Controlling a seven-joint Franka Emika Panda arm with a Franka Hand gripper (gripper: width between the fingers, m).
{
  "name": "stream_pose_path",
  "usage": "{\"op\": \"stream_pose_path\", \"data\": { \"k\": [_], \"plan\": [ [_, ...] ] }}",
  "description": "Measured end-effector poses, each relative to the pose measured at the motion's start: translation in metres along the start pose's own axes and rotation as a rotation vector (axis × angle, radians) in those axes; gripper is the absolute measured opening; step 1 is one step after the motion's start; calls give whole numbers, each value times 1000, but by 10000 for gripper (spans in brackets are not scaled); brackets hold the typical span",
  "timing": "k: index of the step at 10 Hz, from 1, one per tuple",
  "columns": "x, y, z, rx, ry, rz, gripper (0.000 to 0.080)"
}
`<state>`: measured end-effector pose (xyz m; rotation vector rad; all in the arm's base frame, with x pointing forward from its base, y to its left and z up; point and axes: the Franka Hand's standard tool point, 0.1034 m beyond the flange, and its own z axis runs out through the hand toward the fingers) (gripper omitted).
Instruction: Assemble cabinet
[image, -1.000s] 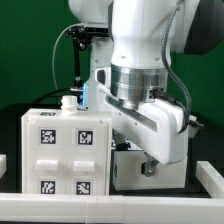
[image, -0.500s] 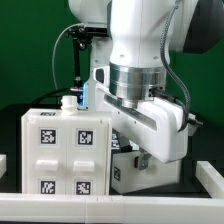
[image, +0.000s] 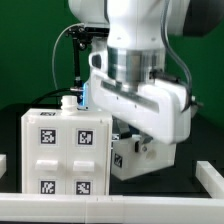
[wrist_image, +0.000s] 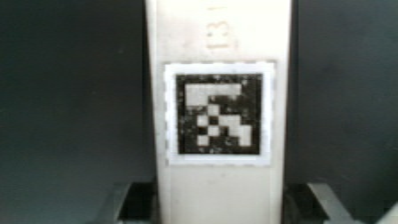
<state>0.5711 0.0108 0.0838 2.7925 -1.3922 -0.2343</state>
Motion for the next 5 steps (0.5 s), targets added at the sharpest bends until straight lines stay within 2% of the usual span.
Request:
{"op": "stream_pose_path", "data": {
  "k": [1, 2, 3, 5],
  "plan": [
    [-5, -6, -14, 12, -7, -127, 287],
    [-12, -14, -24, -10, -60, -241, 287],
    [-11, -20, -26, -19, -57, -225, 287],
    [-12, -20, -24, -23, -59, -231, 287]
  ]
}}
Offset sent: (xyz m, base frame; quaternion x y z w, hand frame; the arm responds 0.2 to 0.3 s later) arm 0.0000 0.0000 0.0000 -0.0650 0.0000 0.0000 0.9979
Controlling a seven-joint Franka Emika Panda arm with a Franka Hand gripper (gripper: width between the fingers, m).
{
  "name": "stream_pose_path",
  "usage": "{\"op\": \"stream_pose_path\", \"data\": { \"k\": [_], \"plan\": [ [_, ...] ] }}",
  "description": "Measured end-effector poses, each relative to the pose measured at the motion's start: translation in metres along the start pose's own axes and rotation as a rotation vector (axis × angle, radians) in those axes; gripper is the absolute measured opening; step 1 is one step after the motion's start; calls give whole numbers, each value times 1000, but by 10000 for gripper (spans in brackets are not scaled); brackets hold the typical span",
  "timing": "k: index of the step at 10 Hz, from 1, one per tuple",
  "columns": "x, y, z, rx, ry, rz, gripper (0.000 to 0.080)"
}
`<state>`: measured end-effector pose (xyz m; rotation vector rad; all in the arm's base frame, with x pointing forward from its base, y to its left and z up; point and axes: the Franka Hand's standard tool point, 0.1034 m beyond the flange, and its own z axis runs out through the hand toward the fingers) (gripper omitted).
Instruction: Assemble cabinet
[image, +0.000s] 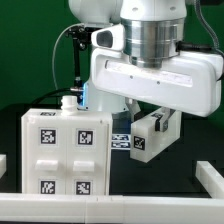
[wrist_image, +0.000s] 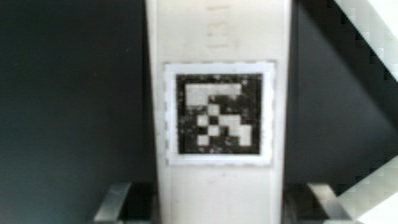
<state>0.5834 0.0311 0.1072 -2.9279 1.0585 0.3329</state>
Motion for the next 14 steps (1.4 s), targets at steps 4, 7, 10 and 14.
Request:
{"op": "stream_pose_path", "data": {
  "k": [4, 7, 10, 14],
  "plan": [
    [-6, 2, 6, -245, -18, -99, 287],
    [2, 10, 3, -403, -34, -142, 287],
    [-9, 12, 14, -565, -46, -158, 287],
    [-14, 9, 44, -780, -40, -226, 287]
  ]
}}
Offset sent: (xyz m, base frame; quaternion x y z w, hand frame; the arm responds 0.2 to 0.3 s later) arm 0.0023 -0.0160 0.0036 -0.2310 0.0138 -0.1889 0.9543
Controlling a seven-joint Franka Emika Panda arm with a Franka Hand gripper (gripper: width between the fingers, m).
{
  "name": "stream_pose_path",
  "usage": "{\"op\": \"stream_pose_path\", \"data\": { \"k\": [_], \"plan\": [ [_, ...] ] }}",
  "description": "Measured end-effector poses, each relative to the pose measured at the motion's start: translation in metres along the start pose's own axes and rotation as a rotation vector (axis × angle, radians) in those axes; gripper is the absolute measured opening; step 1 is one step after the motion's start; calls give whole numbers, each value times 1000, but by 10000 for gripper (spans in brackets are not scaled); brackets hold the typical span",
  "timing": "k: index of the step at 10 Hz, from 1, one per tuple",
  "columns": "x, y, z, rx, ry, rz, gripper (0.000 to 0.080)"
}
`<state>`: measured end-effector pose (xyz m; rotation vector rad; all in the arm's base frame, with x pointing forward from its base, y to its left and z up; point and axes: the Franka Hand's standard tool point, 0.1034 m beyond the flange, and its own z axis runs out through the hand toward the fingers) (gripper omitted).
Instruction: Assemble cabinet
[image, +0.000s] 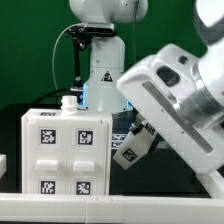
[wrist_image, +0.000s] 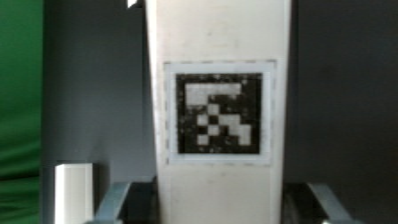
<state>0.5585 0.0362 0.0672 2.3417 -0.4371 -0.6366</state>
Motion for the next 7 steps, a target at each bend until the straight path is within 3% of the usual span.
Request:
{"op": "stream_pose_path", "data": {
  "k": [3, 5, 6, 7],
  "plan": [
    [1, -4, 5, -1, 0, -2, 287],
    [0, -2, -1, 5, 0, 1, 289],
    [0, -1, -4, 7, 3, 3, 473],
    [-1, -2, -8, 7, 7, 14, 473]
  ]
}}
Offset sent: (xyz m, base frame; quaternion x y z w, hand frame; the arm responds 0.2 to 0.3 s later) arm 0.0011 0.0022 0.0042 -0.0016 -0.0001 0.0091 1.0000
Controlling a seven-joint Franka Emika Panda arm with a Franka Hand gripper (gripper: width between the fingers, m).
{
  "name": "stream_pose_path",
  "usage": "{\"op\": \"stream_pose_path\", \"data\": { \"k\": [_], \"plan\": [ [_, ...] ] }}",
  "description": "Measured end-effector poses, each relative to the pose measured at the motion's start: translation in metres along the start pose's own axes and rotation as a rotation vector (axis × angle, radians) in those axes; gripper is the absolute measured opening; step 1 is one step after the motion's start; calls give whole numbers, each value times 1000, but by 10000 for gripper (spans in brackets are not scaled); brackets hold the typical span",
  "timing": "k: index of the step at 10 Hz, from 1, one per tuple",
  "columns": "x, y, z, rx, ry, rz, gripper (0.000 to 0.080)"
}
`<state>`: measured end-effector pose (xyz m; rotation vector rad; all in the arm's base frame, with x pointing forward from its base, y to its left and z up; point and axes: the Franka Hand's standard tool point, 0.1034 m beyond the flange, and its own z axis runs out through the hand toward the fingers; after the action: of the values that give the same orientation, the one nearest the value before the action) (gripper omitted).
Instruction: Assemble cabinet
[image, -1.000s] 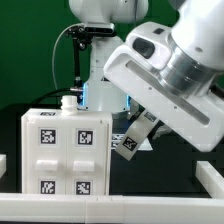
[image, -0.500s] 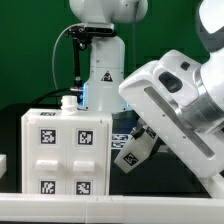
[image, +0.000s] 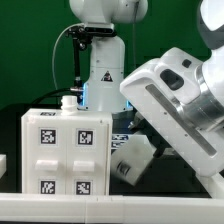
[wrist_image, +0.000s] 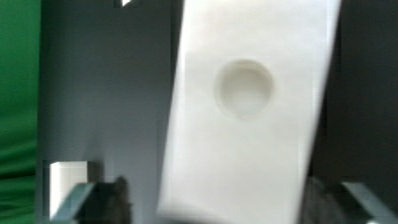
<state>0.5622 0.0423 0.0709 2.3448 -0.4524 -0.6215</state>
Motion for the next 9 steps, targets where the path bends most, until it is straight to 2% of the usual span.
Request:
{"op": "stream_pose_path", "data": {
  "k": [1, 4, 5, 6, 7, 8, 9],
  "plan": [
    [-2, -2, -3, -2, 4, 2, 609],
    [-3, 3, -14, 1, 5, 7, 647],
    [-1, 4, -13, 3, 6, 5, 647],
    [4, 4, -10, 24, 26, -13, 648],
    [11, 4, -3, 74, 67, -39, 648],
    [10, 7, 6, 142, 76, -38, 649],
    [7, 10, 9, 192, 42, -18, 648]
  ]
}}
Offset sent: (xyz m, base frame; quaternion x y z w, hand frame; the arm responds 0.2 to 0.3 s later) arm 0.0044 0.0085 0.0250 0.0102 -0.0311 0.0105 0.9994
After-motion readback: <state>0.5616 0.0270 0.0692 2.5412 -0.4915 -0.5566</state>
